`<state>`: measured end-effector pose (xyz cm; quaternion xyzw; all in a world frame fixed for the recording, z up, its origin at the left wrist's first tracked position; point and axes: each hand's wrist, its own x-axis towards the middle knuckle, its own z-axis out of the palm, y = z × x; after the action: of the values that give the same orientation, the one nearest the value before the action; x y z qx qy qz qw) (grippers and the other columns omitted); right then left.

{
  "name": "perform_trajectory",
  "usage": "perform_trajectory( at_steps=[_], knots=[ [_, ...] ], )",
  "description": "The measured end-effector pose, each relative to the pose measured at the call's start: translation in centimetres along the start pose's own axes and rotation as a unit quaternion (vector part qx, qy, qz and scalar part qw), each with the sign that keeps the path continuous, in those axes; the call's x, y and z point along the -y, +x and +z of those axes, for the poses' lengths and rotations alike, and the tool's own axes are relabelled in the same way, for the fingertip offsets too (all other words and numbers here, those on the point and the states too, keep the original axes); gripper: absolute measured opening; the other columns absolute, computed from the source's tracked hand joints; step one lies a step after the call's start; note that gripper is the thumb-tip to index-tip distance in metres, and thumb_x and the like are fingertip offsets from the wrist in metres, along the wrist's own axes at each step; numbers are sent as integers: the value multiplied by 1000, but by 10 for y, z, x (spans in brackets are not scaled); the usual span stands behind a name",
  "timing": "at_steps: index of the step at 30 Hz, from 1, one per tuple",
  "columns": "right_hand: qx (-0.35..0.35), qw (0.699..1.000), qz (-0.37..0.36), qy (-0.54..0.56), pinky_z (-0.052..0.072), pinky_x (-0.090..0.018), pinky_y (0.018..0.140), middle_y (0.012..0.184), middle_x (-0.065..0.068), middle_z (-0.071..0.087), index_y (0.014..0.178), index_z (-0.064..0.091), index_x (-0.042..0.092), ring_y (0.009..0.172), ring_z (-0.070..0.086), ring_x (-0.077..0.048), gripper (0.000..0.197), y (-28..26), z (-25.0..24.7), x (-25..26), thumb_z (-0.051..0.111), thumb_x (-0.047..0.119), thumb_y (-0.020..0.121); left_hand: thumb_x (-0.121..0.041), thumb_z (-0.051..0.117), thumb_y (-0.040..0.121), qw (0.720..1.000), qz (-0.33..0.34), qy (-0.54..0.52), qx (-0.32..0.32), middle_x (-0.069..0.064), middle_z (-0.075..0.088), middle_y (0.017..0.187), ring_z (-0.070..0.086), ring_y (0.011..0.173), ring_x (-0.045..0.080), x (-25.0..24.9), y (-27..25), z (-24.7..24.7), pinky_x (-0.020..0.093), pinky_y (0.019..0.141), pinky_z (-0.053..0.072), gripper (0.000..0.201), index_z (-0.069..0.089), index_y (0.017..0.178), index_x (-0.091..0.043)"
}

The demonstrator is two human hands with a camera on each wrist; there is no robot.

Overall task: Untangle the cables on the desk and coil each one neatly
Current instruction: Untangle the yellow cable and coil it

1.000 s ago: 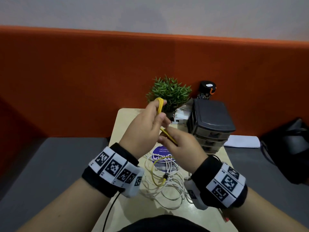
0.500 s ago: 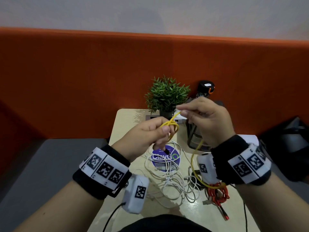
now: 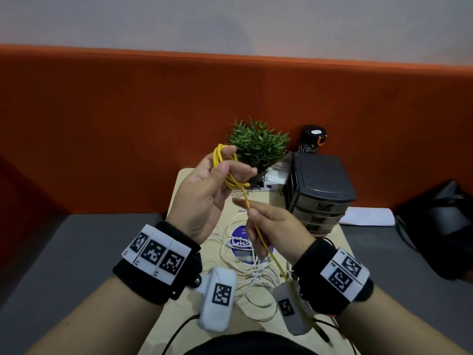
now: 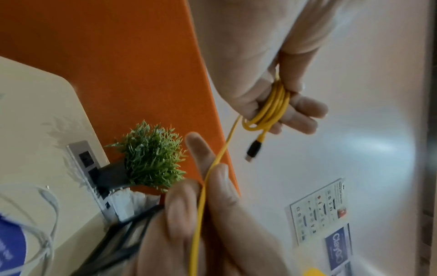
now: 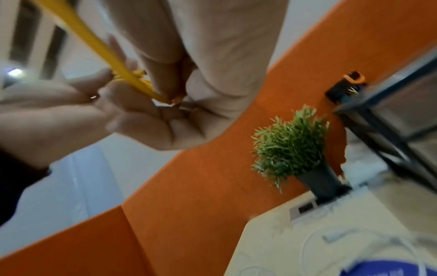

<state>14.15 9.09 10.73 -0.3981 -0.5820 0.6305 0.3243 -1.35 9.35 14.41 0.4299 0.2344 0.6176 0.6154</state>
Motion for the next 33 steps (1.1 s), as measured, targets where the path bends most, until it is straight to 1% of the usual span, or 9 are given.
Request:
perform_trajectory(
  at_steps=[5, 8, 13, 17, 20, 23, 26, 29, 33],
  knots=[
    [36, 997, -13, -69, 32, -24, 35, 56, -8, 44, 98, 60, 30, 31, 32, -14, 21, -9, 8, 15, 43, 19, 101, -12, 42, 96, 975, 24, 221, 27, 0, 72, 92, 66, 98, 17, 7, -1, -1, 23, 84, 49, 27, 43, 123, -12],
    [49, 994, -13, -97, 30, -22, 35, 52, -5, 43, 118, 55, 24, 32, 30, -13, 22, -13, 10, 22, 49, 18, 98, -13, 42, 98, 897, 63, 434, 61, -7, 68, 100, 62, 101, 5, 9, -3, -2, 27, 83, 51, 31, 41, 127, -20],
    [-19, 986, -61, -152, 33, -21, 35, 41, 5, 41, 96, 68, 14, 32, 34, -11, 11, -18, 3, 36, 59, 20, 93, -27, 40, 99, 816, 58, 567, 91, -25, 58, 82, 55, 75, -3, 0, -2, -9, 16, 64, 40, 22, 49, 117, -18],
    [-86, 954, -130, -254, 32, -13, 44, 44, 12, 49, 82, 69, 18, 41, 44, -5, 13, -14, -16, 44, 62, 25, 90, -49, 39, 92, 825, 36, 547, 136, -17, 52, 69, 47, 62, 3, -5, -4, -15, 21, 57, 36, 38, 56, 98, -16],
    [-112, 913, -193, -342, 33, -15, 52, 65, 13, 56, 83, 64, 23, 60, 48, -5, 12, -13, -23, 45, 58, 28, 92, -46, 45, 87, 811, 13, 562, 163, -12, 49, 63, 45, 58, 2, -6, -5, -13, 20, 54, 32, 22, 53, 84, -26],
    [-108, 894, -243, -362, 34, -14, 56, 74, 22, 54, 89, 58, 24, 67, 47, -1, 11, -12, -20, 40, 49, 28, 94, -39, 46, 88, 870, -25, 472, 140, -13, 47, 54, 40, 50, 2, -4, -5, -9, 26, 55, 36, 21, 54, 80, -21],
    [-121, 888, -254, -363, 34, -28, 56, 67, 11, 49, 92, 49, 28, 62, 42, -8, 8, -13, -18, 36, 41, 31, 95, -28, 46, 93, 923, -60, 358, 130, -13, 38, 49, 33, 45, 4, -4, -7, -5, 20, 50, 34, 23, 52, 78, -11],
    [-138, 877, -253, -385, 35, -34, 58, 72, 7, 47, 92, 46, 28, 64, 42, -11, 5, -9, -21, 32, 43, 31, 94, -25, 40, 91, 944, -76, 292, 134, -7, 33, 46, 27, 44, 10, -6, -9, -4, 23, 49, 29, 25, 50, 76, -7],
    [-206, 810, -294, -465, 36, -32, 68, 80, 11, 41, 89, 65, 22, 78, 43, -10, 19, -1, -29, 31, 54, 38, 89, -27, 38, 91, 955, -94, 257, 114, -5, 37, 46, 33, 43, 11, -2, -10, -8, 28, 53, 35, 29, 49, 76, -6]
  ],
)
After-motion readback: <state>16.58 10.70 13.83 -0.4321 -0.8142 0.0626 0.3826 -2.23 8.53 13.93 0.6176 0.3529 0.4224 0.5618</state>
